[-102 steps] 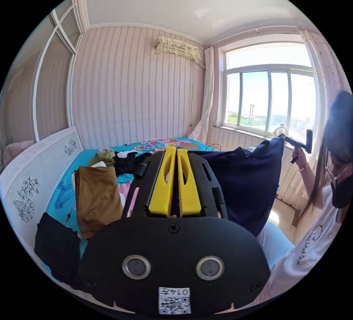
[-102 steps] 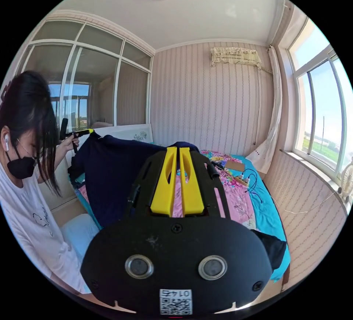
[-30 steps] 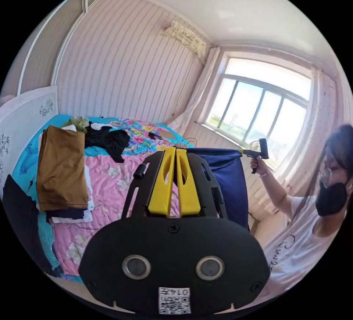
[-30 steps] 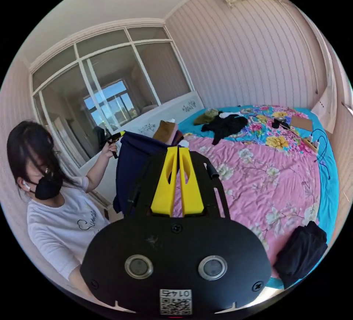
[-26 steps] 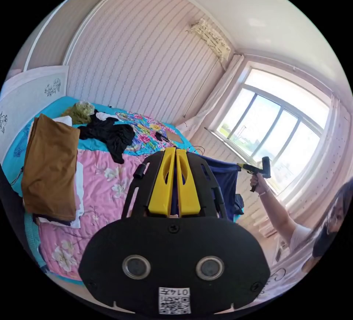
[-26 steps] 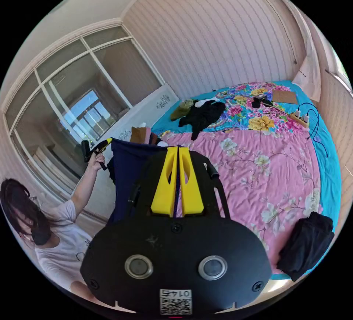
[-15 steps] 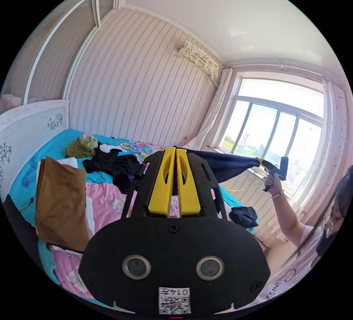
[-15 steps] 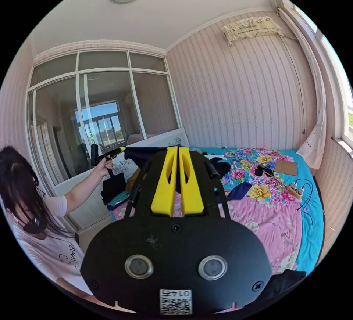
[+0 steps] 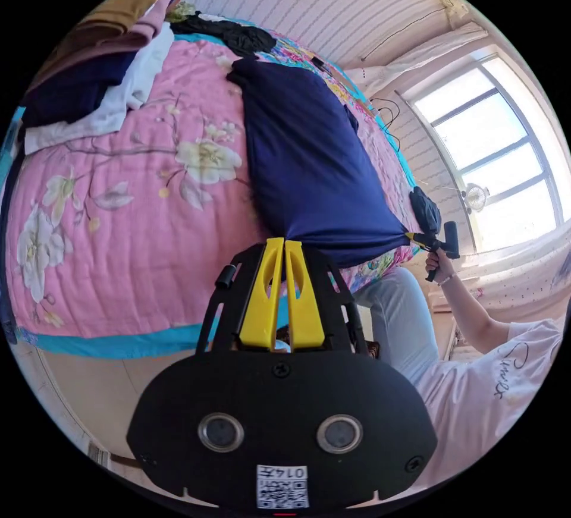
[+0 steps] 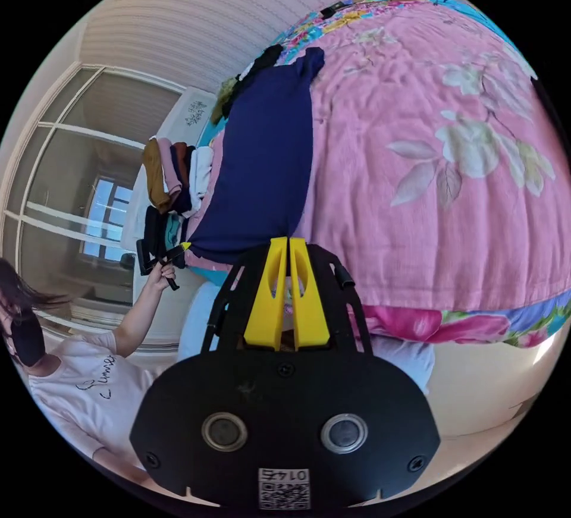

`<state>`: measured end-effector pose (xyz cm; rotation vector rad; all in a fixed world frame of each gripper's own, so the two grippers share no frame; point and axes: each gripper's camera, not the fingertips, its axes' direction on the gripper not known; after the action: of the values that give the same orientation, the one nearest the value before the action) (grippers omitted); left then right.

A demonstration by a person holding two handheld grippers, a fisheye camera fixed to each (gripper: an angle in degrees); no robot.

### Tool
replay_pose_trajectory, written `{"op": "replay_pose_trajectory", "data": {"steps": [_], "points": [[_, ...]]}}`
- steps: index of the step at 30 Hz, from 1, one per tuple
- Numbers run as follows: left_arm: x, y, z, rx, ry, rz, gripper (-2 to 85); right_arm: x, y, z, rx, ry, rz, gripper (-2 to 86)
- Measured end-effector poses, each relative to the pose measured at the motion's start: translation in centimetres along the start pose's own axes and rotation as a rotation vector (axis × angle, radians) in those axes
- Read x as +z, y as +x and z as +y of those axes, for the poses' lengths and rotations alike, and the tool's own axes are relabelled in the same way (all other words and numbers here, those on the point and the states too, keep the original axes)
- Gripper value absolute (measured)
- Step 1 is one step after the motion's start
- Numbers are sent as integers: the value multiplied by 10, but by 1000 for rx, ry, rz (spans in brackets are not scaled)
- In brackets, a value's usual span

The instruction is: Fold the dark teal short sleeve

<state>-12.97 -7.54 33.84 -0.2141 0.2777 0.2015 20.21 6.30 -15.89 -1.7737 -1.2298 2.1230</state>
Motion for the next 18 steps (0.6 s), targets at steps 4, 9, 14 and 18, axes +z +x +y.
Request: {"op": "replay_pose_trajectory", "data": {"steps": [4,9,14,18], "points": [[2,2,1,3,-29,7,-10,11,13,3,-27,-75,37,-2],[4,11,-6,29,-17,53,-10,14,22,-7,-49,-122,48,0],[12,22,-15,-1,6,-84,-8,33,36,-27,-54,-150,105,6],[14,37,-19,41,-41,-120,13,33,41,-35,-63,-113,226,26]]}}
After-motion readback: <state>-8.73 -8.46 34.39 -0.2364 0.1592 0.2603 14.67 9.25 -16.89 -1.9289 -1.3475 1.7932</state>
